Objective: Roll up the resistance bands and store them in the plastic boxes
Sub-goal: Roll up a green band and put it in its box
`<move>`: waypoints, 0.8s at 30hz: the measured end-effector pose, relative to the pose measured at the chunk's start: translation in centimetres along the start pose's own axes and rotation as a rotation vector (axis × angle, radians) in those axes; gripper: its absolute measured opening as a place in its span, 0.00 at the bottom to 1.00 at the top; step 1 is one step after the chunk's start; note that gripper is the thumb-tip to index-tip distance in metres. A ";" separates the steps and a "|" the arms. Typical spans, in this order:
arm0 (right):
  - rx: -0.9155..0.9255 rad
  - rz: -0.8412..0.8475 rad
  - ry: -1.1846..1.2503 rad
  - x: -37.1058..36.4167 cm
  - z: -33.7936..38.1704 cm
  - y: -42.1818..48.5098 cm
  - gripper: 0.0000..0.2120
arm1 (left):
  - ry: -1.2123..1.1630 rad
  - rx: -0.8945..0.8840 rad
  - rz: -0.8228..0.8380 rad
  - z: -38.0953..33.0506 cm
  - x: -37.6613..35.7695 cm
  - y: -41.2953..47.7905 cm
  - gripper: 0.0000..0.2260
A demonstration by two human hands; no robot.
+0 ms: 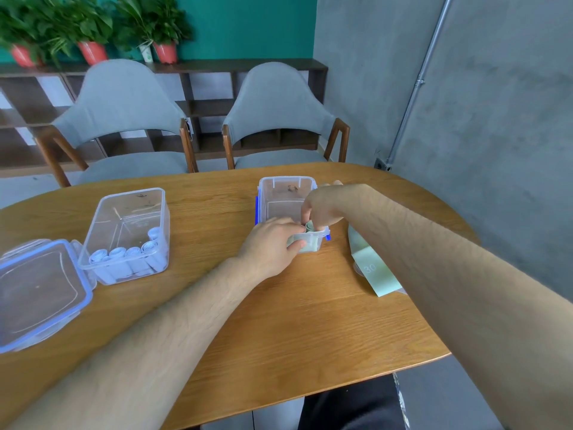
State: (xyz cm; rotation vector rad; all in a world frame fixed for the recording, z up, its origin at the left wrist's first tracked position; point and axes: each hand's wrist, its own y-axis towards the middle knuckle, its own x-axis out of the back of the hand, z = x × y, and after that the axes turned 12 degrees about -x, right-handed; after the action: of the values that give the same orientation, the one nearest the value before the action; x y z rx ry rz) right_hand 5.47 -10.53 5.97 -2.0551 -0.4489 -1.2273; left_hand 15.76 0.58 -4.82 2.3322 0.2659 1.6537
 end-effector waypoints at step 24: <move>-0.146 0.004 -0.019 -0.8 0.3 2.0 0.26 | 0.030 0.008 0.043 -0.2 0.4 0.3 0.18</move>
State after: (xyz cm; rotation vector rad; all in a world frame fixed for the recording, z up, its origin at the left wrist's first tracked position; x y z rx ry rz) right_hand 6.47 -11.67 4.47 -2.1903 -0.3737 -1.2718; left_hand 15.70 0.43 -4.30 2.3364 0.2309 1.7114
